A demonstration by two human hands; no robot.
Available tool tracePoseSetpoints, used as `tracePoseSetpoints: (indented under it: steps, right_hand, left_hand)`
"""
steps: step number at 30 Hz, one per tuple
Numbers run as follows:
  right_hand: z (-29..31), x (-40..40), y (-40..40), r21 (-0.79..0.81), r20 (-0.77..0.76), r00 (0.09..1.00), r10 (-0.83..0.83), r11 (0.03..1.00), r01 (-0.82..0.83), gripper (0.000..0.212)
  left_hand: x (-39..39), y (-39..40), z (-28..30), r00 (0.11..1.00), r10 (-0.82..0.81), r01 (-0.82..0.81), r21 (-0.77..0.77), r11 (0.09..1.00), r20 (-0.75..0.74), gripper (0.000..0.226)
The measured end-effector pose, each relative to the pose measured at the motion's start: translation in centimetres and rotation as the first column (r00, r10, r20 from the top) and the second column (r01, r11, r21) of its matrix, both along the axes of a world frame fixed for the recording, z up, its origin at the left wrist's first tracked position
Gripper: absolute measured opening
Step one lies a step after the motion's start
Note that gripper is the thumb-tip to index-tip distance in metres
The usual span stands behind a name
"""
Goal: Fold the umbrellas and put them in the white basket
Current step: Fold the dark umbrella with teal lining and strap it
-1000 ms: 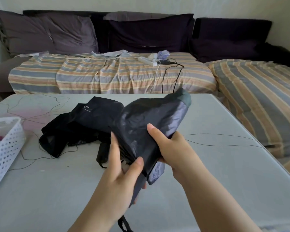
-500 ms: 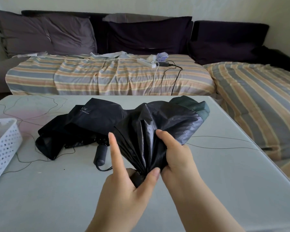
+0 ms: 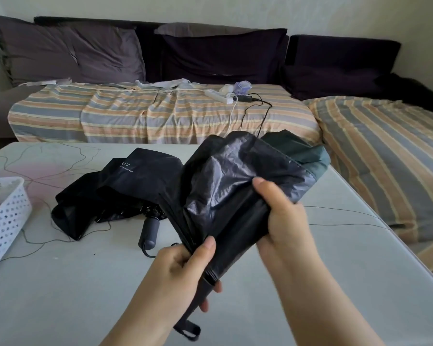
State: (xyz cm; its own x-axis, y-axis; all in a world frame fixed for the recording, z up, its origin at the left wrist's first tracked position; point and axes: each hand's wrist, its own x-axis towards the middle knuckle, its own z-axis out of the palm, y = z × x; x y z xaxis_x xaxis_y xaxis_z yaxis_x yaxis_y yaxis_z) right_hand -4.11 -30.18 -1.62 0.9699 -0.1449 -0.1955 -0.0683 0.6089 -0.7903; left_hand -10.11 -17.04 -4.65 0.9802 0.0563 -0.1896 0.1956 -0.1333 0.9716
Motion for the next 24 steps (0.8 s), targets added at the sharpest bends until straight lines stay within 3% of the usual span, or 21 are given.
tracePoseSetpoints:
  steps: [4,8,16,18,20,22,24]
  right_hand:
    - [0.1,1.1,-1.8,0.018,-0.07,0.997,-0.016,1.0,0.017,0.031]
    - [-0.9,0.8,-1.3,0.017,-0.095,0.993,-0.064,0.998,0.066,0.029]
    - [0.1,1.4,-2.8,-0.014,0.012,0.997,-0.077,0.997,0.077,0.038]
    - [0.4,1.9,-4.3,-0.079,0.13,0.989,-0.069,0.994,0.079,0.055]
    - [0.3,2.1,-5.7,-0.271,0.233,0.972,-0.031,0.958,0.096,0.074]
    - [0.1,1.9,-6.6,-0.498,0.348,0.936,0.062,0.858,0.128,0.064]
    - [-0.3,1.9,-7.5,-0.578,0.425,0.89,0.164,0.806,0.127,0.043]
  left_hand:
    - [0.1,0.1,-0.6,0.991,-0.113,0.116,0.031,0.993,-0.072,0.053]
    - [0.4,0.2,-0.4,0.965,-0.218,0.211,-0.064,0.975,-0.147,0.04]
    - [0.3,0.0,0.1,0.972,-0.218,0.22,0.014,0.975,-0.085,0.067]
    - [0.2,0.4,-0.2,0.969,-0.237,0.241,0.055,0.969,-0.066,0.08]
    - [0.2,1.0,-0.3,0.972,-0.226,0.23,0.073,0.97,-0.066,0.077]
    - [0.3,1.7,-0.3,0.975,-0.214,0.219,0.076,0.973,-0.065,0.077]
    - [0.5,2.4,-0.2,0.974,-0.218,0.224,0.102,0.969,-0.068,0.08]
